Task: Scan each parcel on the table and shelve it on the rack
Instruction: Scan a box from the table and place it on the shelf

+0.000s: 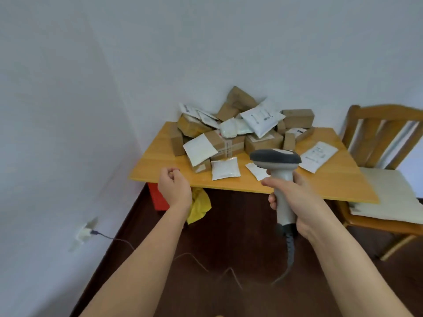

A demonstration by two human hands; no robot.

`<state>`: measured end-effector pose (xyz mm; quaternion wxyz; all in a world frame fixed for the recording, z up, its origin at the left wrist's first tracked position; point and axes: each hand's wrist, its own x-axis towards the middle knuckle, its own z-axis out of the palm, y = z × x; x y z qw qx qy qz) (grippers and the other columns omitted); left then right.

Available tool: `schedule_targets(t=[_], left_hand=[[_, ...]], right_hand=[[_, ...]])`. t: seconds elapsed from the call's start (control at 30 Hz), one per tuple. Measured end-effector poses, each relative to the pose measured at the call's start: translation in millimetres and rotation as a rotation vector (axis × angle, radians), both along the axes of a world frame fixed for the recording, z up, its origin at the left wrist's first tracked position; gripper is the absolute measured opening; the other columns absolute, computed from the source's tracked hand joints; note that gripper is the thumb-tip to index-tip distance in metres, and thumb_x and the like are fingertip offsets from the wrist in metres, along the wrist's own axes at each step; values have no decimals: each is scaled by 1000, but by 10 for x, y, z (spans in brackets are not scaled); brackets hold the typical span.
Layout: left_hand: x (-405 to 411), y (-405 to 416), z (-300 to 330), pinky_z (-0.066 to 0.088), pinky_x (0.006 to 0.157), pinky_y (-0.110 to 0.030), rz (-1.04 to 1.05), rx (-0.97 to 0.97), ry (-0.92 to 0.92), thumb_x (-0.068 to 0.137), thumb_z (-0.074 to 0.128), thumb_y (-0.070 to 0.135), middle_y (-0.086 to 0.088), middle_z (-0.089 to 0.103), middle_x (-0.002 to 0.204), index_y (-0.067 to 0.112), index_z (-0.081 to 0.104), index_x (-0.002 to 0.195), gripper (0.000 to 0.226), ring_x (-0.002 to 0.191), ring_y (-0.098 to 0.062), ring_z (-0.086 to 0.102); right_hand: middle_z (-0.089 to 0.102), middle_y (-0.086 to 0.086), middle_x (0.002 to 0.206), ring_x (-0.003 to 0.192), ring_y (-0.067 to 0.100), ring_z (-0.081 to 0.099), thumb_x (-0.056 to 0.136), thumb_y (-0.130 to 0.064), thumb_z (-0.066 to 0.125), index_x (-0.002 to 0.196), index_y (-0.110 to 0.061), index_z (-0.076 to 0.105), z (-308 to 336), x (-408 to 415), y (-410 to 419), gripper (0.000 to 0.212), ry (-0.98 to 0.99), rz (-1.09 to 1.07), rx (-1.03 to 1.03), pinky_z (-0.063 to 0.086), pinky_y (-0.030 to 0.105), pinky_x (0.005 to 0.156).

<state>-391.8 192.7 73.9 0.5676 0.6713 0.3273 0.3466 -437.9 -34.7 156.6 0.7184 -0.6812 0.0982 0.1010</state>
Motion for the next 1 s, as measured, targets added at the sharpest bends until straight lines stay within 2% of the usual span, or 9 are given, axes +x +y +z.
schedule_targets(t=[0.07, 0.2, 0.3, 0.5, 0.57, 0.67, 0.77, 0.9, 1.0], left_hand=[[514, -3, -26, 34, 54, -19, -38, -22, 35, 93, 39, 0, 4, 51, 75, 7, 57, 90, 20, 66, -11, 45], [1468, -53, 17, 35, 54, -17, -125, -28, 92, 95, 40, 1, 5, 50, 75, 9, 56, 91, 18, 66, -11, 47], [2034, -227, -72, 36, 57, -26, -190, -26, 126, 97, 40, 4, 3, 51, 78, 8, 58, 95, 19, 67, -10, 48], [2972, -778, -319, 48, 70, -35, -332, -122, 231, 98, 40, 7, -4, 58, 93, 13, 56, 99, 17, 78, -16, 54], [3271, -947, -433, 53, 65, -37, -404, -168, 272, 101, 36, 10, -9, 62, 95, 16, 54, 102, 19, 76, -22, 58], [3755, -1152, -558, 47, 55, -27, -482, -232, 361, 105, 36, 16, -9, 60, 86, 14, 49, 111, 15, 62, -18, 54], [4299, -1298, -697, 51, 56, -25, -454, -295, 453, 103, 44, 23, -8, 61, 94, 12, 47, 117, 18, 63, -18, 57], [4937, -1549, -850, 58, 63, -31, -358, -534, 487, 98, 58, 27, -12, 60, 110, 10, 42, 131, 40, 71, -20, 62], [5315, -1704, -946, 58, 52, -28, -259, -675, 441, 93, 67, 28, -13, 59, 124, 10, 42, 138, 54, 82, -22, 68]], right_hand=[[59, 6, 77, 49, 8, 54, 87, -13, 71, 111, -12, 61, 16, 416, 24, 26, 2, -53, -11, 46, 24, 49], [60, 6, 74, 52, 12, 54, 86, -13, 72, 108, -16, 64, 96, 1133, -23, 23, 6, -124, -32, 46, 26, 50], [62, 9, 79, 52, 14, 54, 86, -13, 72, 109, -14, 65, 53, 1555, -152, 24, 23, -189, -40, 46, 29, 53], [63, 16, 83, 50, 13, 53, 86, -11, 71, 109, -11, 64, -119, 2309, -591, 23, 67, -299, -31, 46, 29, 53], [62, 13, 81, 49, 13, 53, 86, -11, 71, 108, -10, 64, -204, 2618, -771, 23, 78, -332, -21, 46, 29, 52], [59, 9, 76, 51, 14, 53, 87, -8, 69, 108, -10, 63, -321, 3205, -1026, 22, 76, -335, 16, 47, 30, 52], [61, 11, 83, 53, 14, 53, 87, -9, 67, 107, -12, 62, -416, 3798, -1272, 21, 86, -282, 43, 48, 30, 54], [63, 13, 90, 54, 12, 54, 87, -13, 68, 112, -14, 60, -474, 4483, -1679, 26, 122, -221, 39, 48, 28, 54], [63, 12, 89, 55, 12, 54, 88, -12, 67, 113, -13, 59, -487, 4955, -1946, 26, 139, -215, 15, 48, 27, 54]])
